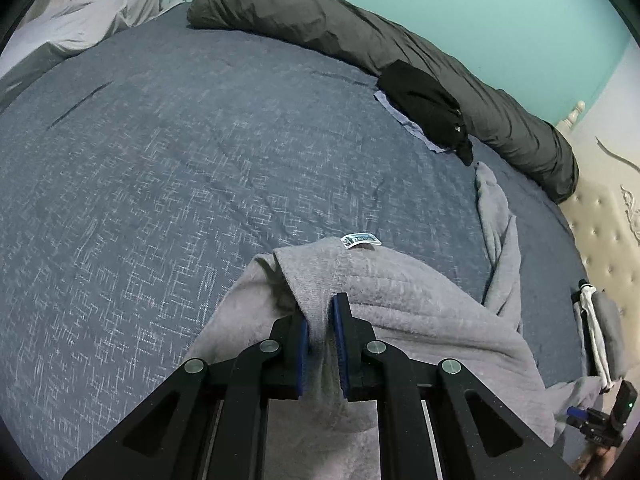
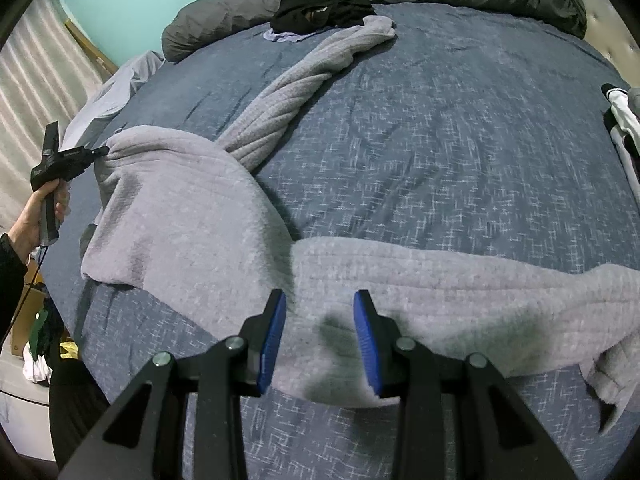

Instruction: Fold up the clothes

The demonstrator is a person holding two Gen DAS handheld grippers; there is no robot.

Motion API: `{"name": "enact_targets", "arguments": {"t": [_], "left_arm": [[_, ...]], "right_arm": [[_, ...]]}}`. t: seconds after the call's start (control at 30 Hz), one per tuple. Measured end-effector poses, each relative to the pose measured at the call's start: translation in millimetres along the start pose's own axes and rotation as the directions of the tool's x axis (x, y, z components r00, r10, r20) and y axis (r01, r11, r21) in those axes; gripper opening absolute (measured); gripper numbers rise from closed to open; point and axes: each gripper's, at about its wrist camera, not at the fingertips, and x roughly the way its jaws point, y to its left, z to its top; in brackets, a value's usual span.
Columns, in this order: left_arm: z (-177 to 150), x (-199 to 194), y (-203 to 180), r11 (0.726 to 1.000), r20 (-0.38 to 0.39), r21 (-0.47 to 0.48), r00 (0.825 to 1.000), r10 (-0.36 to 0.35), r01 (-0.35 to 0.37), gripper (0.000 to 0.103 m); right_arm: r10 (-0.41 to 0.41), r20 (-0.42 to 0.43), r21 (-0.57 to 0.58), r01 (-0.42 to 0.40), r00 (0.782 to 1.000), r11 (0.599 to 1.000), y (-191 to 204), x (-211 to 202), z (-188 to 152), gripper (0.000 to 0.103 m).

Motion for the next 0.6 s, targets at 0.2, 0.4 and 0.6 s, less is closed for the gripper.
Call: {"name": "enact_targets", "arguments": {"t": [0.2,0.4,0.6], "left_arm": [[7.5,-4.3,18.6,1.0,0.002,-0.02,1.0,0.004,-0.004,0.004],[-0.4,-3.6,17.1,0.994,-0.023,-0.017,0.994,-0.104,0.104,0.007],[-9.8,17.6,6.2,0.994,-0.054,-0.005,0.992,-0.113,0.113,0.055]], "right_arm": [[-0.005,-0.008,-0.001,0.005,1.0,1.0,-0.6,3.3,-0.2,0.035],[0.006,-0.011,0.005,-0.006,1.0,1.0,-0.3,10.3,2.4,0.035],[0.013,-0.015,-0.004,-0.013,1.0,1.0,5.8,13.3,3.0,0.035]]}}
